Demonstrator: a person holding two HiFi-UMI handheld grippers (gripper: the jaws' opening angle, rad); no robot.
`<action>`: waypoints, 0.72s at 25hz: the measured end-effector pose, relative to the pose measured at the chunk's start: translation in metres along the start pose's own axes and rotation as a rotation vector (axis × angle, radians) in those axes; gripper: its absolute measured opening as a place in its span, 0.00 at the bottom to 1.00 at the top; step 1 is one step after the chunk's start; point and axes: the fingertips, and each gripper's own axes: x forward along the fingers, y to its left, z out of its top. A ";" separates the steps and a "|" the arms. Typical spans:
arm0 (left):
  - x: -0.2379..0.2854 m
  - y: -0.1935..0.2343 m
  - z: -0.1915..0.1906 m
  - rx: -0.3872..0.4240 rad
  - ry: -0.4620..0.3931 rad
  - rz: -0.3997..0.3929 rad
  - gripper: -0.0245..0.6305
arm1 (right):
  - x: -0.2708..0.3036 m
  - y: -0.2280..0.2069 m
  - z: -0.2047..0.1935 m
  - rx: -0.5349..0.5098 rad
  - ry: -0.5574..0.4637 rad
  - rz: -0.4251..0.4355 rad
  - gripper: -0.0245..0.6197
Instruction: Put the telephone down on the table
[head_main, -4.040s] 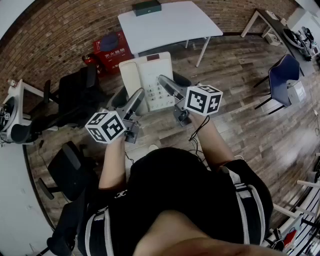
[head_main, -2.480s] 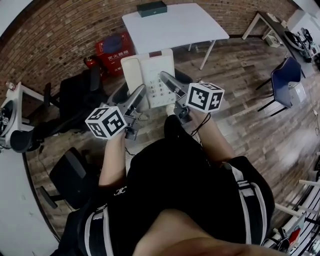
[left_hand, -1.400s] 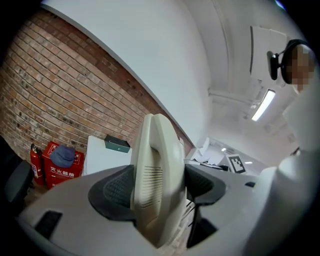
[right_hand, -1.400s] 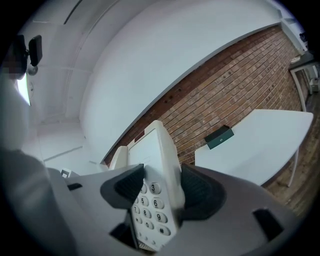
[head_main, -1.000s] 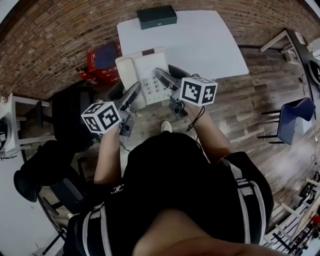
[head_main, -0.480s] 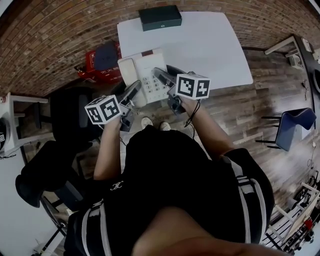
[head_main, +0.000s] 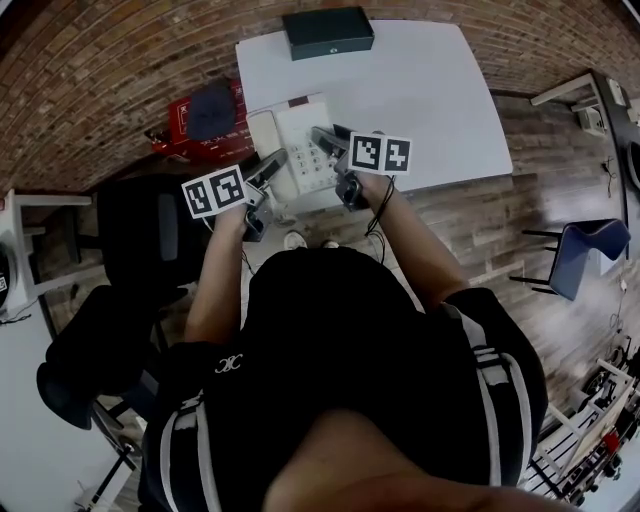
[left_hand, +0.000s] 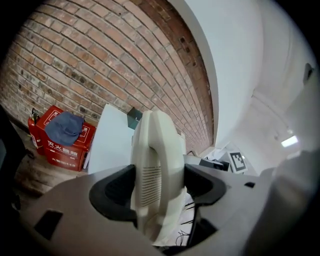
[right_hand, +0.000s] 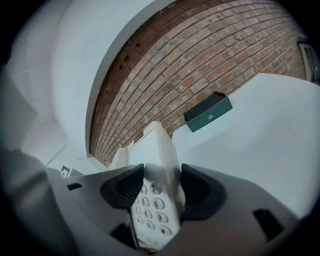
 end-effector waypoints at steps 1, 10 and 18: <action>0.005 0.006 -0.001 -0.006 0.014 -0.001 0.51 | 0.005 -0.006 -0.002 0.009 0.007 -0.006 0.36; 0.049 0.065 -0.017 -0.104 0.120 0.015 0.51 | 0.053 -0.061 -0.028 0.116 0.094 -0.066 0.36; 0.069 0.085 -0.029 -0.133 0.165 0.037 0.51 | 0.067 -0.089 -0.043 0.169 0.121 -0.081 0.36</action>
